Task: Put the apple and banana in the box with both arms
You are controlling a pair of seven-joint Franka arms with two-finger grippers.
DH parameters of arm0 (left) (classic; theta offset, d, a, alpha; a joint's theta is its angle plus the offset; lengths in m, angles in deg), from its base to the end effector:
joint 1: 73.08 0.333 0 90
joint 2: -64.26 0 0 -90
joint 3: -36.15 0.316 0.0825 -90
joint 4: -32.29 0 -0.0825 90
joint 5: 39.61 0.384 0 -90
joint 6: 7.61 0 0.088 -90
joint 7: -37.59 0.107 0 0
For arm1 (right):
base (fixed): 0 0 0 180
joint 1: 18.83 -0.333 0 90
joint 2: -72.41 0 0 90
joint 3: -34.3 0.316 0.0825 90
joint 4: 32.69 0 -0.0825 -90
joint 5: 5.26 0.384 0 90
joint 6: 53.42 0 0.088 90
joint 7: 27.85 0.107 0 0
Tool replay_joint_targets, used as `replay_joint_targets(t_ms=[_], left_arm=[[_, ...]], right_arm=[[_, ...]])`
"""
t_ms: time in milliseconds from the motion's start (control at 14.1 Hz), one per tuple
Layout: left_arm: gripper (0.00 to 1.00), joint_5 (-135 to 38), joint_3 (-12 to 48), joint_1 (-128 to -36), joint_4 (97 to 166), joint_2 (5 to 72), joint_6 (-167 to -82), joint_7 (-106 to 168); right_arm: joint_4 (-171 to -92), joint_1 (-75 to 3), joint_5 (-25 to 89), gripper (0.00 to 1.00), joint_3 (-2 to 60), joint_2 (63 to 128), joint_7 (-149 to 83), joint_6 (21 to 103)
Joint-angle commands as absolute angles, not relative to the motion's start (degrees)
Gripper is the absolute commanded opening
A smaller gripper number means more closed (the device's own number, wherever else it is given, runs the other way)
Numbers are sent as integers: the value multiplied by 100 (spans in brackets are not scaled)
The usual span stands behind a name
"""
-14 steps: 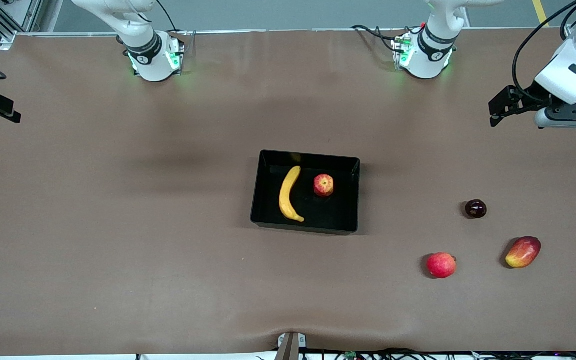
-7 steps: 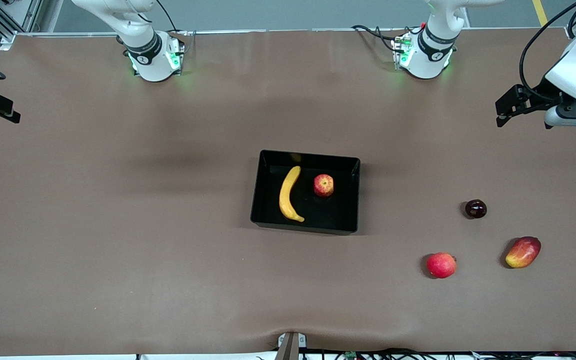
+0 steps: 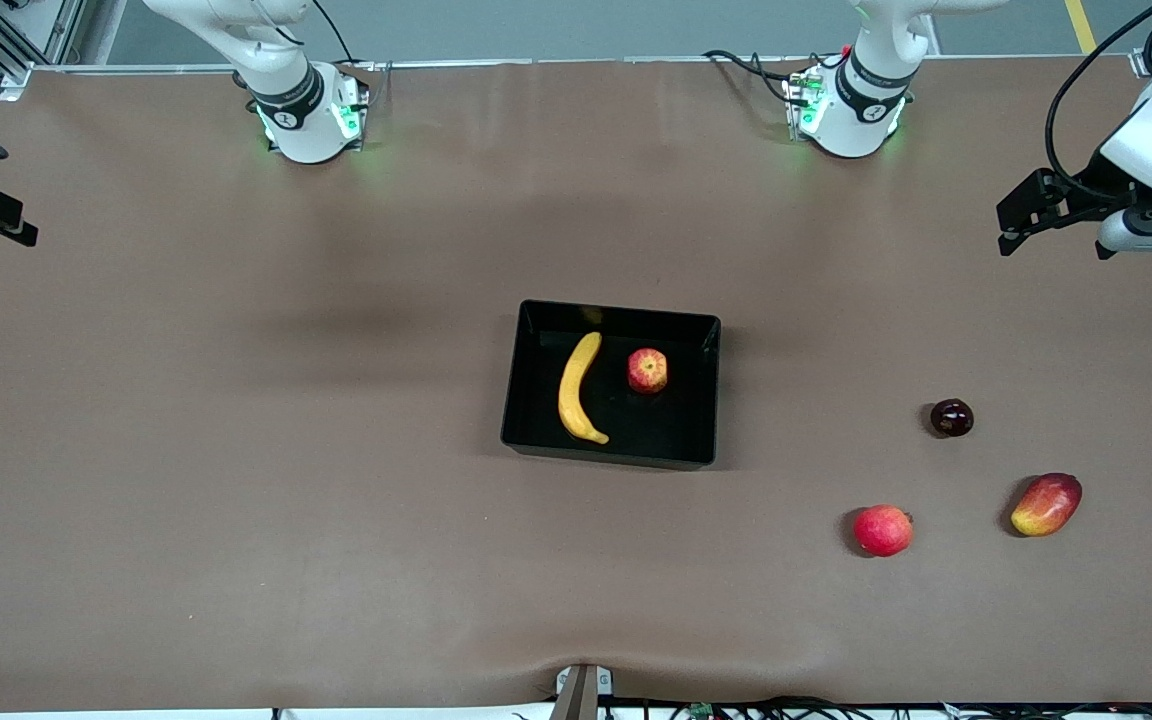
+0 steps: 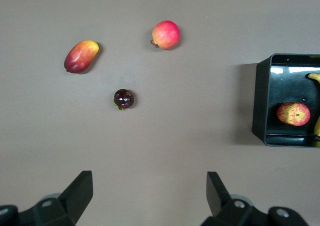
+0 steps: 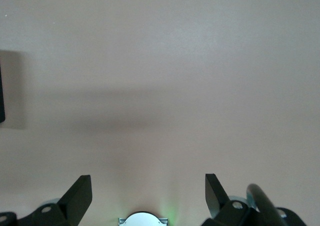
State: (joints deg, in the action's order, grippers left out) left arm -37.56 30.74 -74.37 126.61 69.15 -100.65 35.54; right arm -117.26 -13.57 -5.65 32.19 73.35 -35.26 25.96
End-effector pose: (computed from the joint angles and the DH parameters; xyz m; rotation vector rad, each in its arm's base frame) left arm 0.5296 -0.0608 0.6398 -3.0984 0.1269 -0.1020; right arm 0.5356 -0.0699 0.6441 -3.1306 0.0004 0.1677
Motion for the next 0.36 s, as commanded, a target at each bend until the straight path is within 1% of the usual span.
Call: replay_joint_targets(t_ms=[0,285], left_arm=[[100,-3820,3079,-7404,12510,6839,-9981,3653],[100,-3794,3088,-7404,12510,6847,-9981,3662]], right_arm=[[-11698,-1347,-685,100,3246,7285,-3497,2533],[-11689,-1356,-693,100,3263,7285,-3497,2541]])
